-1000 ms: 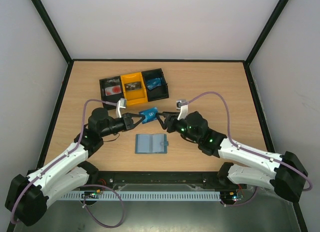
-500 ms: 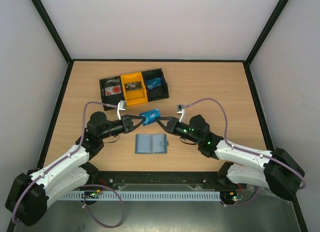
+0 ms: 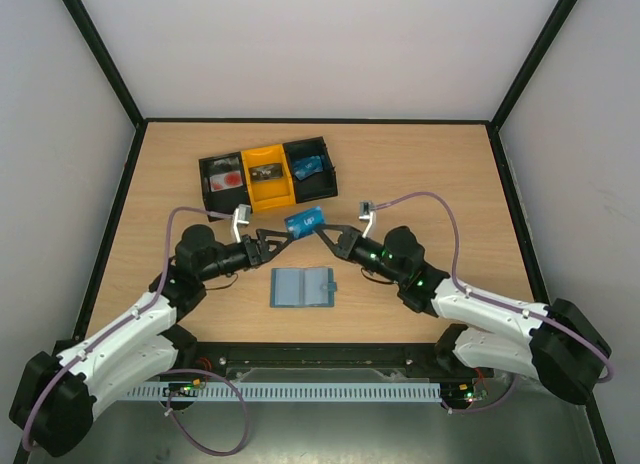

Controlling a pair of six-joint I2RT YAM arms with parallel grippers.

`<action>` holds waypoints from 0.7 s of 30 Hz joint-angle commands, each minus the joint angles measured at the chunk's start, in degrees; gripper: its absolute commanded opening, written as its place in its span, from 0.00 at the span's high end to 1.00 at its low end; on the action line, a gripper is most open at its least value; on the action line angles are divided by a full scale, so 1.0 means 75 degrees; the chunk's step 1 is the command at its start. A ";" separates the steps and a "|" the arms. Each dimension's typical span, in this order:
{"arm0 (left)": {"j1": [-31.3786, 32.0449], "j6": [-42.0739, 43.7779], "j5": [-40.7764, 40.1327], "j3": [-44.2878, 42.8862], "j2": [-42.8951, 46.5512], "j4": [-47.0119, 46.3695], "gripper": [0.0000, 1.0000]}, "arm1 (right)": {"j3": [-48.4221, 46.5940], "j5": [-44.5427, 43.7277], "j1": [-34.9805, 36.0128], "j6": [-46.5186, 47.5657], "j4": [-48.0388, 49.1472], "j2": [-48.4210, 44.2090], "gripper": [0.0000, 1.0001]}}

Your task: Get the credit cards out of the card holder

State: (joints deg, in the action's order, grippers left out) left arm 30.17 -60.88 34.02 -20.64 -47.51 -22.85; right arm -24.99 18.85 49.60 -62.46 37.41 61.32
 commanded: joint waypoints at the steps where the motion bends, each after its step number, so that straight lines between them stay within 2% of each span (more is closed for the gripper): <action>1: -0.0062 0.0740 -0.0573 -0.0364 0.0207 0.1209 0.00 | -0.0714 -0.0219 -0.0422 0.0700 -0.0383 0.0345 0.98; 6: -0.0074 0.1335 -0.1029 -0.0811 0.0228 0.2187 0.00 | -0.1524 -0.0228 -0.1015 0.1477 -0.0861 0.1335 0.98; 13: -0.0109 0.2417 -0.2246 -0.1739 -0.0161 0.4335 0.00 | -0.2748 -0.0460 -0.1883 0.2158 -0.1291 0.3304 0.98; 21: -0.0150 0.2960 -0.2351 -0.1952 -0.0300 0.4952 0.00 | -0.4740 -0.0998 -0.2311 0.2890 -0.2305 0.5216 0.98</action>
State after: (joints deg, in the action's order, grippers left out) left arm 29.54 -42.46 17.98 -33.69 -49.76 9.56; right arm -53.06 14.66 32.97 -45.50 24.99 95.96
